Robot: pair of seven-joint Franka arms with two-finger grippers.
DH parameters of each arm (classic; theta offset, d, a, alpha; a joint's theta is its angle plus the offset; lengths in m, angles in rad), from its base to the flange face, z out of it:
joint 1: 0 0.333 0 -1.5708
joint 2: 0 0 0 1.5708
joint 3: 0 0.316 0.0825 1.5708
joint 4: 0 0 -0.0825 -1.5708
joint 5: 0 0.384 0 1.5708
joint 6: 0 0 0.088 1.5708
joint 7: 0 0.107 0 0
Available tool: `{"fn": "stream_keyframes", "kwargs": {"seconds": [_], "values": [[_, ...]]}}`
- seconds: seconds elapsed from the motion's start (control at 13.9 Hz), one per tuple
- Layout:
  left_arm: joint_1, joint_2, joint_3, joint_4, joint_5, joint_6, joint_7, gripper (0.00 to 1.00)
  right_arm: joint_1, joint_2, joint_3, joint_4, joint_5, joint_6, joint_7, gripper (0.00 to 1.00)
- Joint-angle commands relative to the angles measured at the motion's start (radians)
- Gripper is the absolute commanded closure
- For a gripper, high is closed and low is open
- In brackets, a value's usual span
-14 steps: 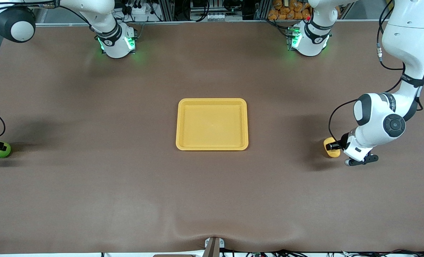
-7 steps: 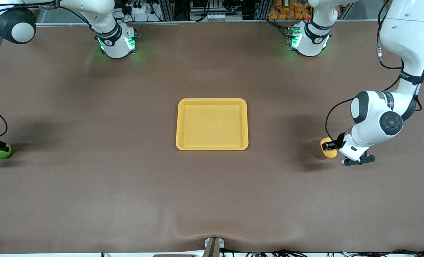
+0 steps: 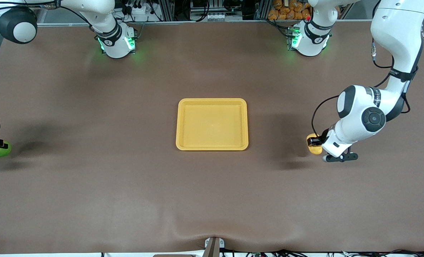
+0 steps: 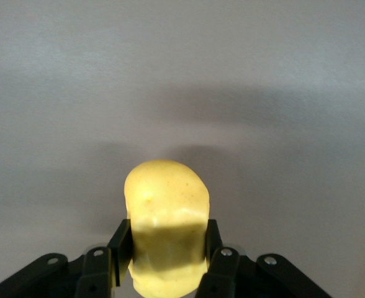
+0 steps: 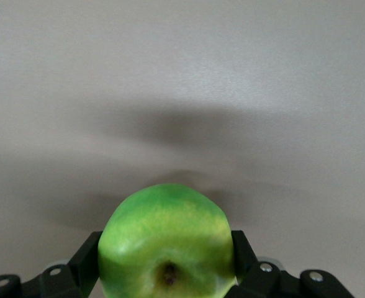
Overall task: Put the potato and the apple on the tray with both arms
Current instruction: 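Carry the potato with the left gripper over the yellow tray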
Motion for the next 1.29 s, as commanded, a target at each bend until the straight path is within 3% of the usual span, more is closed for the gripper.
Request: {"fn": "stream_keyframes", "kwargs": {"seconds": [0.0, 0.29, 0.72, 1.0, 1.22], "values": [[-0.06, -0.022, 0.0, 0.0, 0.023, -0.029, -0.02, 0.84, 0.015, -0.037, -0.005, 0.026, -0.018, -0.121, -0.008, 1.0], [-0.175, -0.014, 0.0, 0.052, 0.023, -0.073, -0.083, 0.83, 0.044, -0.059, -0.003, 0.107, -0.03, -0.27, -0.007, 1.0], [-0.366, 0.038, 0.001, 0.144, 0.023, -0.098, -0.311, 0.81, 0.093, -0.13, -0.002, 0.109, -0.033, -0.387, -0.004, 1.0], [-0.458, 0.116, 0.007, 0.238, 0.026, -0.096, -0.362, 0.78, 0.151, -0.196, -0.002, 0.107, -0.033, -0.522, 0.151, 1.0], [-0.523, 0.16, 0.009, 0.281, 0.107, -0.096, -0.446, 0.78, 0.208, -0.255, -0.002, 0.098, -0.036, -0.534, 0.18, 1.0]]}}
